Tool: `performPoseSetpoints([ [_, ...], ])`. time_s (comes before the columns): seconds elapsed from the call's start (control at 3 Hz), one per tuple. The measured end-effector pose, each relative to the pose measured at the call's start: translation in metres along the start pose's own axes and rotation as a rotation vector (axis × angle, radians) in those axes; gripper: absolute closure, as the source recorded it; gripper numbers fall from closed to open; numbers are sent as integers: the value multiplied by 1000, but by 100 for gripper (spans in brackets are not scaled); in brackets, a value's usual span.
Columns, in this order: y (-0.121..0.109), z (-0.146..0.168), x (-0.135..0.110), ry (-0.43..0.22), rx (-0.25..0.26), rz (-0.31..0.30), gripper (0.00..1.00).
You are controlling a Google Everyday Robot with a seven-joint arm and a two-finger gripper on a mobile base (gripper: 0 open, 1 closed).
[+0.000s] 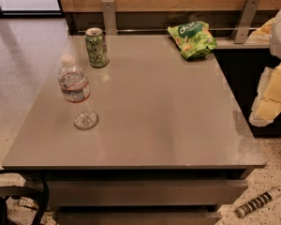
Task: Move green rice chip bag near water bottle
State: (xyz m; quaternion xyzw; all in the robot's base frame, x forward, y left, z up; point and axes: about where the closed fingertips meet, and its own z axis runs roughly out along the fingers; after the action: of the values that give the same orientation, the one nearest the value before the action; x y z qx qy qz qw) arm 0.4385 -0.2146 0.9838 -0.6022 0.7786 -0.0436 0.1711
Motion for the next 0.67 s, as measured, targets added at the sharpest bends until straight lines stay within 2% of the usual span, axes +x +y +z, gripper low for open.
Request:
performPoseSetpoints([
  [0.33, 0, 0, 0, 0, 0, 0, 0],
  [0.67, -13, -2, 5, 4, 27, 35, 0],
])
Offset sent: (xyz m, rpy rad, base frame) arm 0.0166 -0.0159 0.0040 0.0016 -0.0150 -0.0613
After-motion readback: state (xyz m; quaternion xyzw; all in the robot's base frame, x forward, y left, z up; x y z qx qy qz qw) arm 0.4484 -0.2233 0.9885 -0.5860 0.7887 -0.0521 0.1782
